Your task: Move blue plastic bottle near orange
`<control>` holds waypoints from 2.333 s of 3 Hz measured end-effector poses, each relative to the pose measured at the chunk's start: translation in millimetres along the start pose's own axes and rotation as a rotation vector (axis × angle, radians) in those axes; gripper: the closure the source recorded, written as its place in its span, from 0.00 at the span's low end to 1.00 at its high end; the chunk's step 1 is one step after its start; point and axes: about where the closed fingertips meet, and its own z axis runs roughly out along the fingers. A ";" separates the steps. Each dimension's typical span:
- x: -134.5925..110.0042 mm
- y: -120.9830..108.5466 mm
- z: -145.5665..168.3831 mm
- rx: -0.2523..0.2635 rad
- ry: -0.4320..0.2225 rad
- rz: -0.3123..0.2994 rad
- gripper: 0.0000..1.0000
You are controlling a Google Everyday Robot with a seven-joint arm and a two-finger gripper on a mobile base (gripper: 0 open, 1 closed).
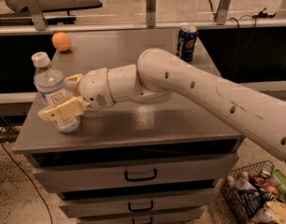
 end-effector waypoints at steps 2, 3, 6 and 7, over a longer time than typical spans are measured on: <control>-23.8 -14.9 -38.1 0.105 -0.015 -0.062 0.92; -44.2 -41.6 -98.7 0.228 0.019 -0.147 1.00; -44.7 -101.2 -128.8 0.294 0.054 -0.210 1.00; -55.6 -143.9 -165.2 0.369 0.090 -0.265 1.00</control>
Offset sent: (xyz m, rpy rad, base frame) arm 0.0272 -0.0590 0.0490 0.0193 -0.1303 -0.1647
